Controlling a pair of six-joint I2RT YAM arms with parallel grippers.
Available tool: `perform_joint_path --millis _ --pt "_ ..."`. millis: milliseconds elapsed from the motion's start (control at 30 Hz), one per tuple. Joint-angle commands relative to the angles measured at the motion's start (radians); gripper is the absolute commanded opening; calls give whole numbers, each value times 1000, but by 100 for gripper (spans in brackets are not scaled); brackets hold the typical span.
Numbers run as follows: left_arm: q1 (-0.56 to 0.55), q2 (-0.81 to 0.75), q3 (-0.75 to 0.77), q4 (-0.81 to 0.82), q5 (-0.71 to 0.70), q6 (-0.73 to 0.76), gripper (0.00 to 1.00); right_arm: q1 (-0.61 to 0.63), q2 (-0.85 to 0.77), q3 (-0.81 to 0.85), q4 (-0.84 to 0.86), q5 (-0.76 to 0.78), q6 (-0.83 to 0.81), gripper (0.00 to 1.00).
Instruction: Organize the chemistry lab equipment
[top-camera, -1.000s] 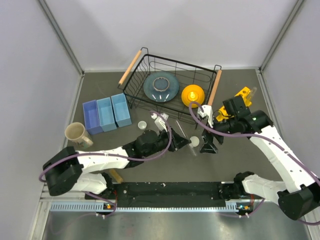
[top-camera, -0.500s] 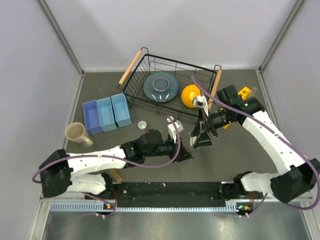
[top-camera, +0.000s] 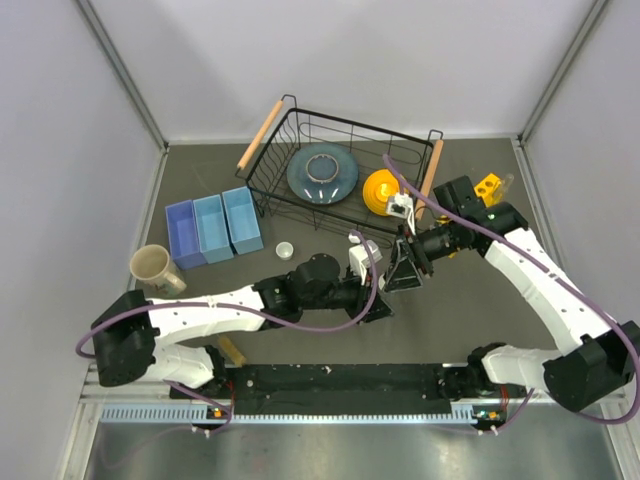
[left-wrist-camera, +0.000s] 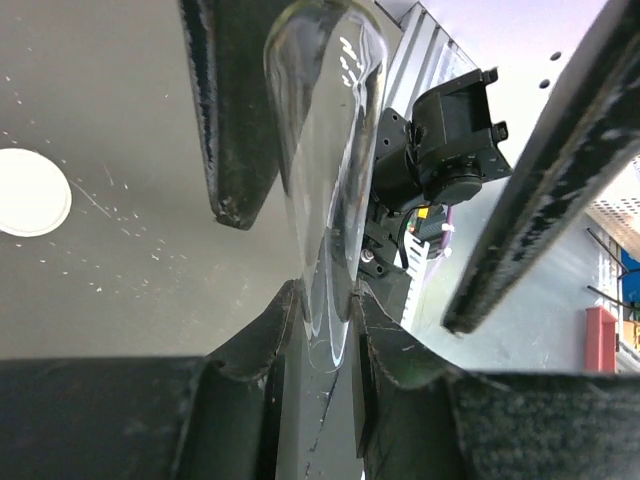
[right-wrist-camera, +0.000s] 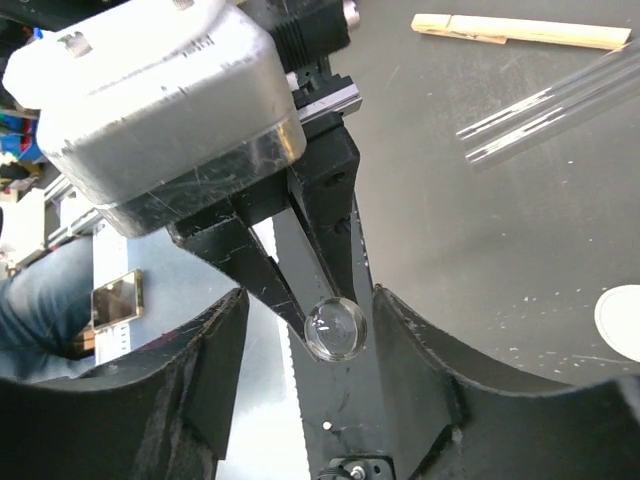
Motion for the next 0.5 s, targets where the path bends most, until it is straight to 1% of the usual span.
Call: perform_joint_path --millis 0,33,100,200,233,333,400,467 --pt "-4 7 60 -2 -16 -23 0 17 -34 -3 39 42 -29 49" --pt "-4 8 60 -2 -15 -27 0 18 -31 -6 39 47 -33 45" --pt "-4 8 60 4 -16 -39 0 20 -29 -9 39 48 -37 41" --pt "-4 6 55 15 -8 -50 0 20 -28 -11 41 48 -39 33" --pt "-4 6 54 17 -7 -53 0 18 -28 -11 44 47 -39 27" --pt "-4 4 52 21 -8 -58 1 20 -26 -6 42 38 -40 16" --pt "-4 -2 51 20 -19 -67 3 18 -28 -5 44 31 -39 13" --pt "-4 -11 43 14 -33 -73 9 17 -32 -3 41 36 -39 12"
